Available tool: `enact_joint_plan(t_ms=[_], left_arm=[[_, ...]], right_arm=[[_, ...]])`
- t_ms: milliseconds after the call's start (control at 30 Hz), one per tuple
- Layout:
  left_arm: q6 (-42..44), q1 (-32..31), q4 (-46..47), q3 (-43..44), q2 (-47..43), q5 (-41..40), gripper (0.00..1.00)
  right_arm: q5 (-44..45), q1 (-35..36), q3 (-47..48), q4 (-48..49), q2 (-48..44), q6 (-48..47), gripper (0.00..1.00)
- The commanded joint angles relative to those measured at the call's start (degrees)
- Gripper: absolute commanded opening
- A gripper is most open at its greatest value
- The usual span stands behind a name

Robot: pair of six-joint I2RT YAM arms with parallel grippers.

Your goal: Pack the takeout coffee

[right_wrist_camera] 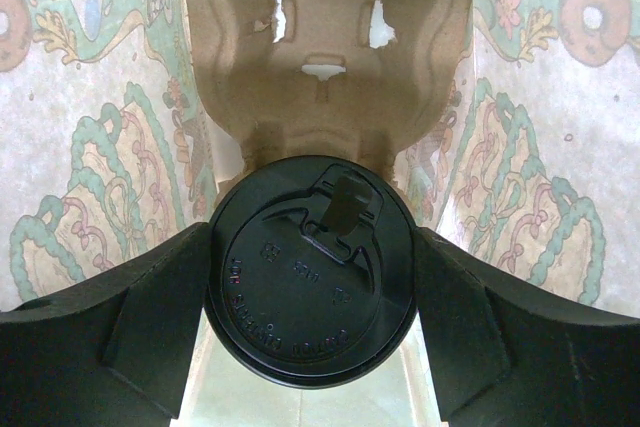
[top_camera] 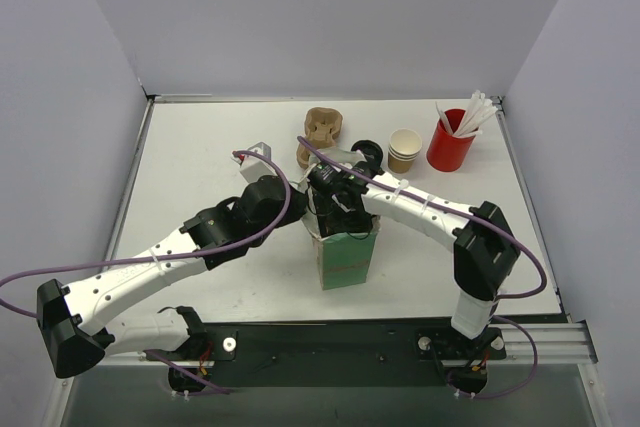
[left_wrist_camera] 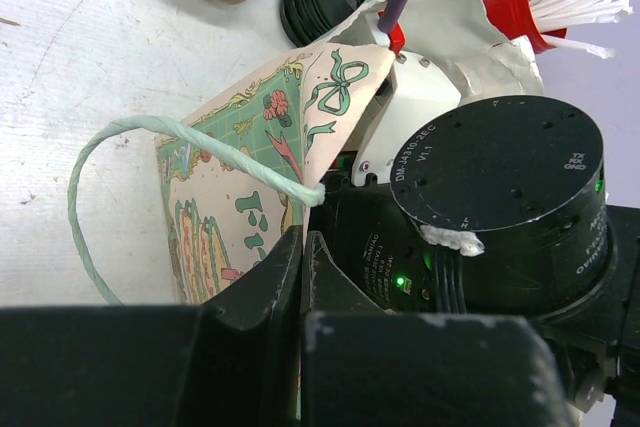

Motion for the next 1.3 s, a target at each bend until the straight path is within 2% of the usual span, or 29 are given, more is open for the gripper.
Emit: enact_joint_plan(t_ms=[0,1267], left_arm=[[-0.71,-0.26,2.60,0.24,-1.40,-0.25,0.00],[-0.27,-0.26,1.72,0.07,-1.93,-0.52,0.00]], right_arm=[[0.82,0.69,-4.20,-6.52,1.40,0.41,0.40],[-0.15,0.78,-5.96,-5.11,7.47,-1.26,0.40]])
